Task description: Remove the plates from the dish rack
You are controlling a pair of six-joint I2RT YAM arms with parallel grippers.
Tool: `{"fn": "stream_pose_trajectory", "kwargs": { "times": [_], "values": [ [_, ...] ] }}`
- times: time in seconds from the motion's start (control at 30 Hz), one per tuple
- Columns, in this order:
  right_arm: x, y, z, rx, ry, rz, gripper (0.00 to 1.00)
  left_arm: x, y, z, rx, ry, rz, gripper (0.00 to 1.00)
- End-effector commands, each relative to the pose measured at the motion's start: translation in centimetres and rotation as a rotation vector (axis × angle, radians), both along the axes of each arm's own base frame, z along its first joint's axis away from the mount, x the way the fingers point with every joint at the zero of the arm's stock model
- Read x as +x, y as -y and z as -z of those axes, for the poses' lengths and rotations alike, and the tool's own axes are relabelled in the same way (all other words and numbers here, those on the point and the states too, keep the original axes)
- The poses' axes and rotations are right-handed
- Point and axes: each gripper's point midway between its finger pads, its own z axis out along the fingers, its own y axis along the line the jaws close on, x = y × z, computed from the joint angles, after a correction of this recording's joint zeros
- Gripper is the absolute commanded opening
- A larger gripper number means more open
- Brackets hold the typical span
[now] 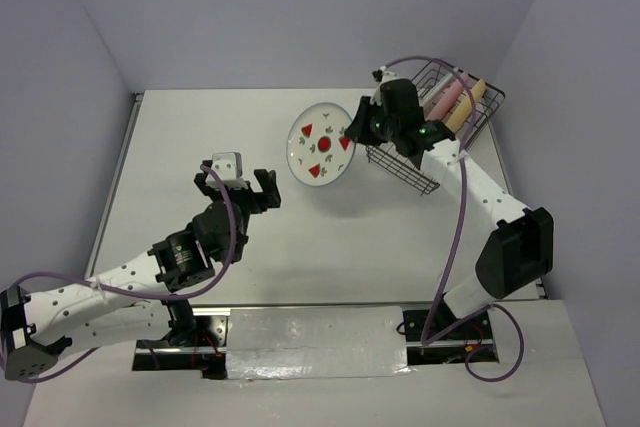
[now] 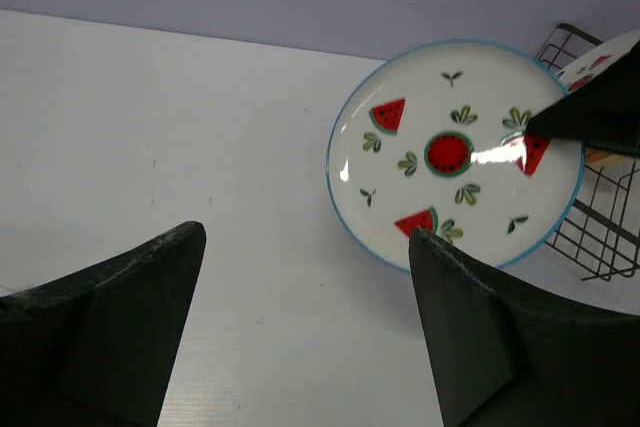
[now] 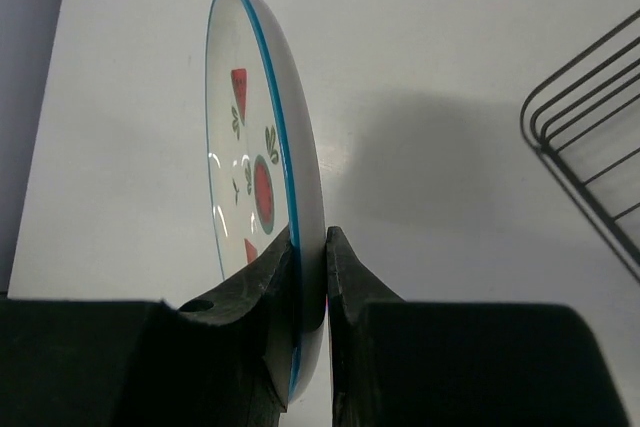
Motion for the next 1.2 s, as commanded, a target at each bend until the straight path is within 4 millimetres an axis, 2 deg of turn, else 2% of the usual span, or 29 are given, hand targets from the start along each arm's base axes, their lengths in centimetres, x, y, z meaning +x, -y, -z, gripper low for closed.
{"fn": "stream_pose_trajectory", "kwargs": {
  "times": [0.0,0.07,0.1,0.17,0.3,0.37,0.43,0.6,0.9,1.03,1.17],
  "values": [
    [0.1,-2.0,-5.9,0.185,0.215,-0.036,0.00,0.1,-0.8,-0.5,-0.028,0.023,-0.060,0.95],
    [-0.5,-2.7,-4.7,0.208,0.189,-0.051,0.00,0.1,-0.6,-0.6,-0.034,0.025,-0.050,0.95],
    [-0.7,-2.9,-3.3,0.214,0.170,-0.057,0.00,0.1,-0.6,-0.6,-0.034,0.025,-0.046,0.95],
    [-1.5,-4.1,-2.7,0.263,0.164,-0.103,0.00,0.1,-0.6,-0.6,-0.037,0.026,-0.050,0.95],
    [-2.9,-5.7,1.2,0.269,0.084,-0.151,0.00,0.1,-0.7,-0.4,-0.034,0.030,-0.054,0.95],
    [-3.8,-6.5,1.7,0.289,0.078,-0.192,0.00,0.2,-0.5,-0.3,-0.031,0.029,-0.049,0.95],
    [-4.5,-6.6,3.3,0.292,0.043,-0.199,0.00,0.3,-0.3,-0.3,-0.019,0.025,-0.046,0.95],
    [-5.6,-6.3,6.7,0.299,-0.020,-0.168,0.00,0.5,0.1,-0.1,0.005,0.007,-0.049,0.95],
    [-7.2,-5.2,10.1,0.307,-0.068,-0.129,0.00,0.3,-0.1,-0.2,-0.020,0.021,-0.040,0.95],
    [-6.8,-3.6,11.3,0.245,-0.063,-0.048,0.01,0.3,-0.1,-0.2,-0.017,0.019,-0.042,0.95],
    [-6.6,-2.0,13.0,0.168,-0.085,0.021,0.08,0.4,0.0,-0.1,-0.014,0.019,-0.040,0.95]
  ]
}}
